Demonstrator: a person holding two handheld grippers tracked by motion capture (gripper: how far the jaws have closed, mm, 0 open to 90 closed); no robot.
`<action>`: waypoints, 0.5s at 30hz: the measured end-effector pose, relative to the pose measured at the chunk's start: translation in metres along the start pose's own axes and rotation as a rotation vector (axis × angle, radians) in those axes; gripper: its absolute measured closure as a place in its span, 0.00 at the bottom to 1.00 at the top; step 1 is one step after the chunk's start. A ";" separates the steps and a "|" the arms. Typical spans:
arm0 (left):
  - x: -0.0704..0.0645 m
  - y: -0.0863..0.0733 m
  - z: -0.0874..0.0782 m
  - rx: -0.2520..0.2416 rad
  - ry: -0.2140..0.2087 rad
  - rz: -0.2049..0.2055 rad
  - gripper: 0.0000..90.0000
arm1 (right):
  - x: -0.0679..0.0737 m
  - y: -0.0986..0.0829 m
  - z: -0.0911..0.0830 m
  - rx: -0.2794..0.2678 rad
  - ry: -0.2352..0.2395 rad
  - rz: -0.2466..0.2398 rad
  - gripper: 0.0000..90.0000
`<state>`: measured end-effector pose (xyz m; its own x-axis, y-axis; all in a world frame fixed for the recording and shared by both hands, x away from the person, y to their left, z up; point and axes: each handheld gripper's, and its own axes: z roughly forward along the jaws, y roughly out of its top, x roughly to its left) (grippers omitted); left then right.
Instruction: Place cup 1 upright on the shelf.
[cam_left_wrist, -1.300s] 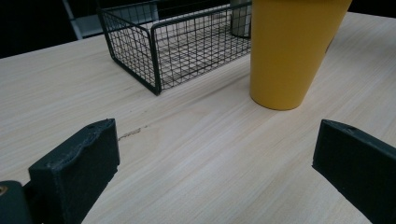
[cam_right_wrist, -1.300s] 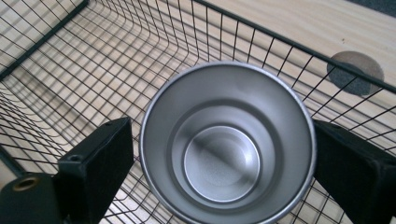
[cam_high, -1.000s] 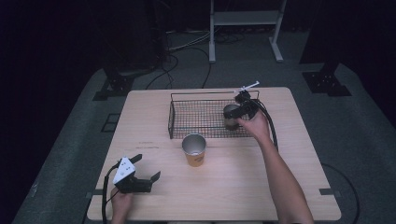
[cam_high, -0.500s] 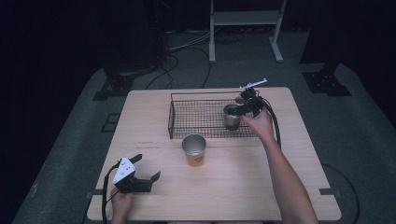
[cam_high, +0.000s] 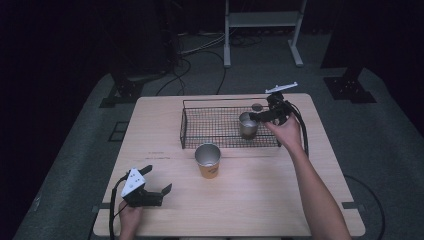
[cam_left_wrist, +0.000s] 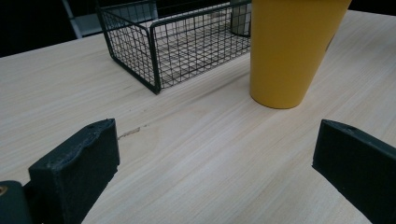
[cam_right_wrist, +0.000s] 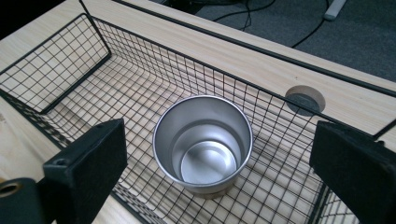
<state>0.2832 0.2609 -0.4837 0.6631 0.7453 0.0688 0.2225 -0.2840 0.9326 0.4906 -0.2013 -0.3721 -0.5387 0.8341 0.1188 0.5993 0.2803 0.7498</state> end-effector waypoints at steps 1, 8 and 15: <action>0.000 0.000 0.000 0.000 0.000 0.000 0.00 | 0.000 -0.001 -0.002 -0.006 0.000 -0.005 0.04; 0.000 0.000 0.000 0.003 0.000 0.002 0.00 | -0.001 -0.007 -0.015 -0.016 0.015 -0.015 0.05; 0.000 0.000 0.000 0.004 0.000 0.002 0.00 | 0.002 -0.014 -0.021 -0.010 0.023 -0.031 0.05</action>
<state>0.2833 0.2606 -0.4837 0.6637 0.7447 0.0710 0.2241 -0.2884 0.9309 0.4684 -0.2139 -0.3689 -0.5704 0.8139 0.1108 0.5765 0.3006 0.7598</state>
